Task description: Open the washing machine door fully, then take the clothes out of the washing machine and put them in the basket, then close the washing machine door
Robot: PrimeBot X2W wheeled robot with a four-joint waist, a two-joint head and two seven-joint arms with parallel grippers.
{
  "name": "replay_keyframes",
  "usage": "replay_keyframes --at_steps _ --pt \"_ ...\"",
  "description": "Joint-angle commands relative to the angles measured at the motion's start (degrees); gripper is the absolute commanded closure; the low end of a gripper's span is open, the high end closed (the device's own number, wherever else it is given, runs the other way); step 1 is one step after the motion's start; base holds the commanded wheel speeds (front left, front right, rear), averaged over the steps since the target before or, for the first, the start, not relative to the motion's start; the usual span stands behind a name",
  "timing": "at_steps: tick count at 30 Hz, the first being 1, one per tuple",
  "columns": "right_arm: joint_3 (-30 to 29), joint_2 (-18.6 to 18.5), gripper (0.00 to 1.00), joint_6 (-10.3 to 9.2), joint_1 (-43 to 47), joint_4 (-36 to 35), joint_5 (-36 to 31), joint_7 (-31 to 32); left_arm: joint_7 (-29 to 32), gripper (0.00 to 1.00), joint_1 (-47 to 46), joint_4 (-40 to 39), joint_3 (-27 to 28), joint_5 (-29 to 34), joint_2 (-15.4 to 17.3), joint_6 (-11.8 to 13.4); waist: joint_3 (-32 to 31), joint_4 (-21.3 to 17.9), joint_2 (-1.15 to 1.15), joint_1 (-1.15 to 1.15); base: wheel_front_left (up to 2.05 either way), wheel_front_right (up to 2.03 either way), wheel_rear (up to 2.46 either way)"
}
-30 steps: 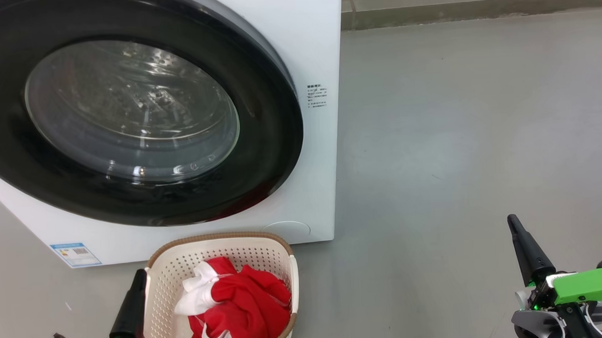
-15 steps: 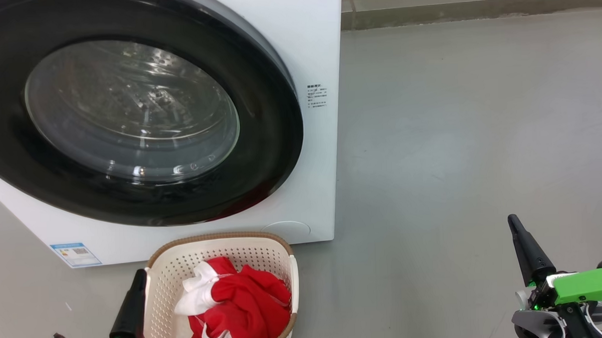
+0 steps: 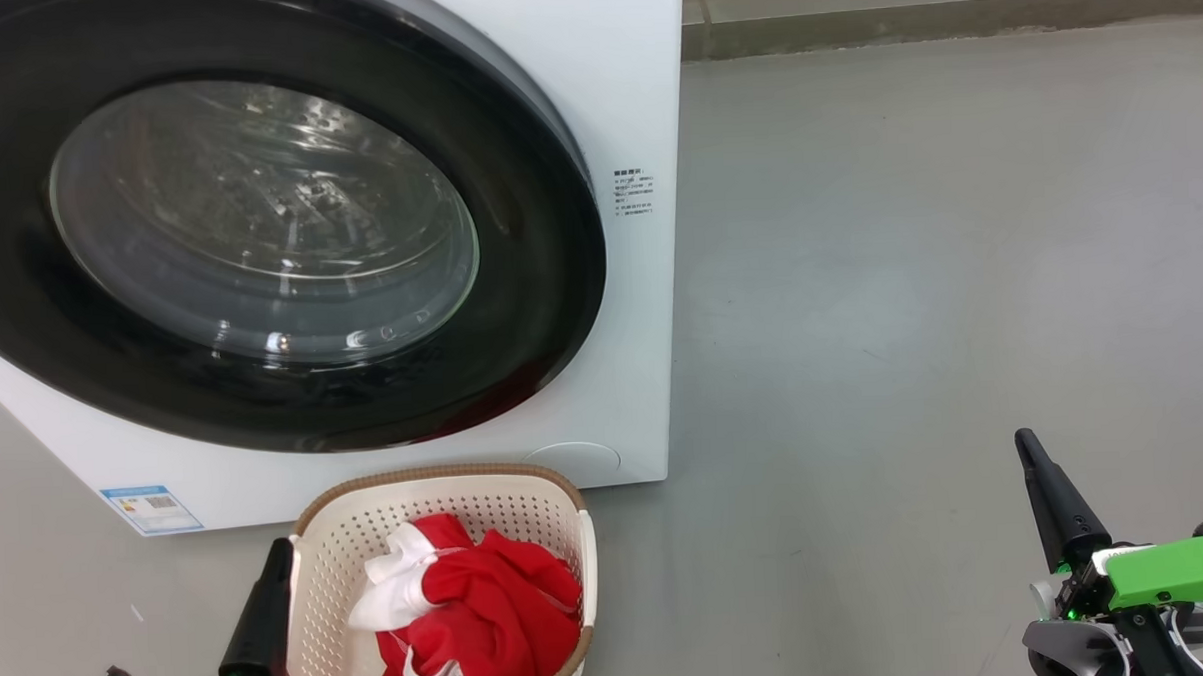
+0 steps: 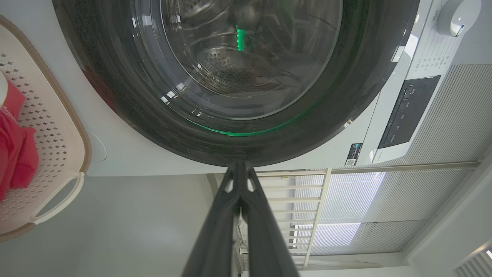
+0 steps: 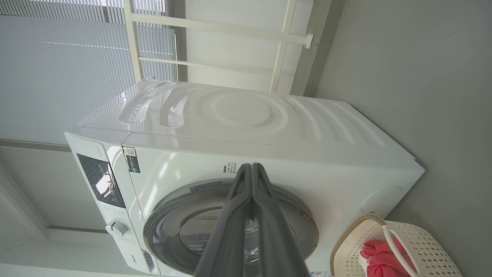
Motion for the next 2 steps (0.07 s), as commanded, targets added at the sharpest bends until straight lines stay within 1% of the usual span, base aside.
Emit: replay_keyframes --at_steps 1,2 --pt "0.76 -0.62 1.0 -0.03 -2.4 -1.71 -0.1 0.34 0.2 1.0 -2.25 -1.22 1.52 -0.38 0.44 -0.35 0.0 0.0 0.0 0.0 0.0 0.0 0.0" --pt "0.76 -0.62 1.0 -0.03 -2.4 -1.71 -0.11 0.34 0.2 1.0 -2.25 -1.22 1.52 -0.38 0.44 -0.35 0.0 0.0 0.0 0.0 0.0 0.0 0.0"
